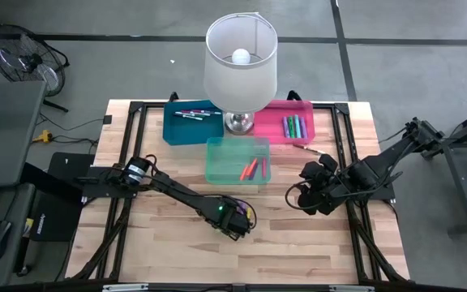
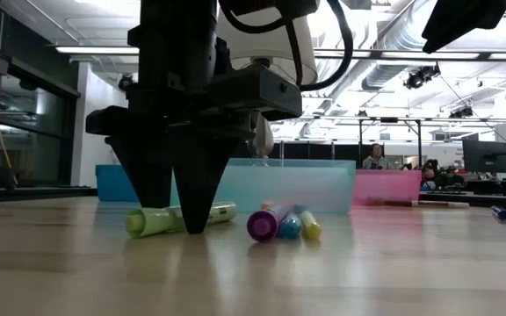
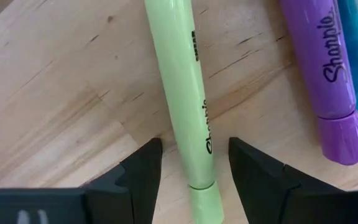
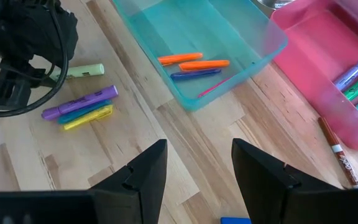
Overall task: Pick & Place Markers
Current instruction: Put the light green highlighter pen into the red bin
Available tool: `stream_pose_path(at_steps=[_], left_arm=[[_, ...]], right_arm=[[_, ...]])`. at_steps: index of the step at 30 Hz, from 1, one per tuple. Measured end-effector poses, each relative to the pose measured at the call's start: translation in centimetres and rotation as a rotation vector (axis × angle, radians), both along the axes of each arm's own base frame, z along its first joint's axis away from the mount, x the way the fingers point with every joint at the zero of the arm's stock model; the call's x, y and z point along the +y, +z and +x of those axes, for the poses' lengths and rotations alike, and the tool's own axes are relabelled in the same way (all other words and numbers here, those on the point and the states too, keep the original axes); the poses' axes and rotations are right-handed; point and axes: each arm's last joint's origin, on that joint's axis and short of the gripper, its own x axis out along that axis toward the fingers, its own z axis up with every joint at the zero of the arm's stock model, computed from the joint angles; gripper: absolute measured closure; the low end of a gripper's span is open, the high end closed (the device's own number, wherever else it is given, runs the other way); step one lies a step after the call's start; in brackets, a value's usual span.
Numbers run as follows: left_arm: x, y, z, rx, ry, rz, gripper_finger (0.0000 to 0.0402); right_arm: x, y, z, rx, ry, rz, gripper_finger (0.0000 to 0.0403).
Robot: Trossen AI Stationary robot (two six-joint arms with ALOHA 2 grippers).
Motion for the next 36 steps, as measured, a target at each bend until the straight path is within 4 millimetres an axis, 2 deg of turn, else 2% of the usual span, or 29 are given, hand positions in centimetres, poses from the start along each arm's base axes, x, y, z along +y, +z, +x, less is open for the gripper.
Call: stream_pose_path(at_steps=[15,21,25,36], left_arm=[[-0.1,0.0,0.0,-0.001,-0.014,-0.015,0.0343],[0.0,0.0,0.0,-0.009,-0.066,0.011,0.0345],[0.1,0.9,-0.1,-0.037,-0.099,0.049,0.0345],[0.8,2.5,-0.4,-0.087,-0.160,0.174,0.0345]], right_arm=[[0.0,0.0,0.0,0.005,0.004,0.007,0.0233],[0.3,-0.2,-0.4,0.054,0.039,0.022,0.0233],[0.8,-0.3,-1.1,0.057,0.042,0.003,0.0233],[2.3,0.0,-2.2,-0.036,0.050,-0.059,0.0233]])
